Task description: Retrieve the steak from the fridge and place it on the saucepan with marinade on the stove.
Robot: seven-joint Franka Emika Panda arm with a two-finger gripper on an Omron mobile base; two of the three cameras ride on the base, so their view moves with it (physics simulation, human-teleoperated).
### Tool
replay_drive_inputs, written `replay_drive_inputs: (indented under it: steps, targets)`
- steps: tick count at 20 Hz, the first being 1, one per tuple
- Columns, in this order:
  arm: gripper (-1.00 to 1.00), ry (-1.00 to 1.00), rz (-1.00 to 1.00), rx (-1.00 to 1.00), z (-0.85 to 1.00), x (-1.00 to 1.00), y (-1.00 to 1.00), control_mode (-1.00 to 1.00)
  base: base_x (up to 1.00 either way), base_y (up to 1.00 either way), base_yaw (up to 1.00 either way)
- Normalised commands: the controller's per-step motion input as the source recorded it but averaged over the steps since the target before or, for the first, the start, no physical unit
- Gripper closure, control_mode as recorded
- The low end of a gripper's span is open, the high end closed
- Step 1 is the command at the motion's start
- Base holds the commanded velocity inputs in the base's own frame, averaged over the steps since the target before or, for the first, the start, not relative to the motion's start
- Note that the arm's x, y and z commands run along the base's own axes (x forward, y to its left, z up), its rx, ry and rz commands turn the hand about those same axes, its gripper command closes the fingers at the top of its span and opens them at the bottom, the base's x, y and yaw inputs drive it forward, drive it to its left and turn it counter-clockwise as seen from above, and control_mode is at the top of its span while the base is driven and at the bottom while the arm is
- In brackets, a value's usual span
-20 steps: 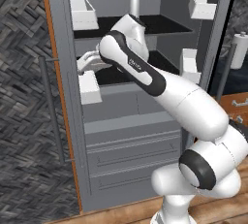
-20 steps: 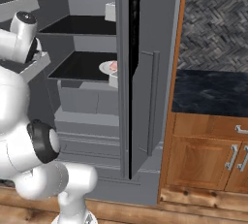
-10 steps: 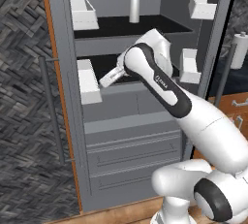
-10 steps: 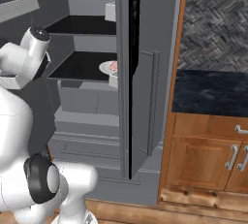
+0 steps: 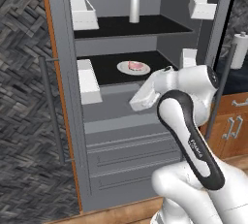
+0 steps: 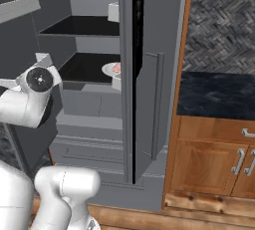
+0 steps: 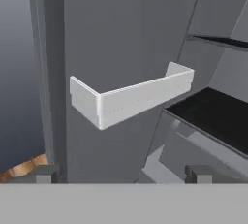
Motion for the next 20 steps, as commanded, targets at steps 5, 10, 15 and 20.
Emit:
replay_drive_inputs:
  steps: [5,10,15,20]
  targets:
    - [-1.00,0.01,-0.52,-0.12,0.88,0.00,0.07,-1.00,0.00,0.00,0.00]
    - [-1.00,0.19,-0.38,-0.15,0.64,0.00,0.02,-1.00,0.00,0.00,0.00]
    - [-1.00,0.08,-0.06,-0.01,0.04,0.00,0.00,-1.00,0.00,0.00,0.00]
    - [-1.00,0.00,-0.02,0.00,-0.11,-0.09,-0.47,-1.00,0.00,0.00,0.00]
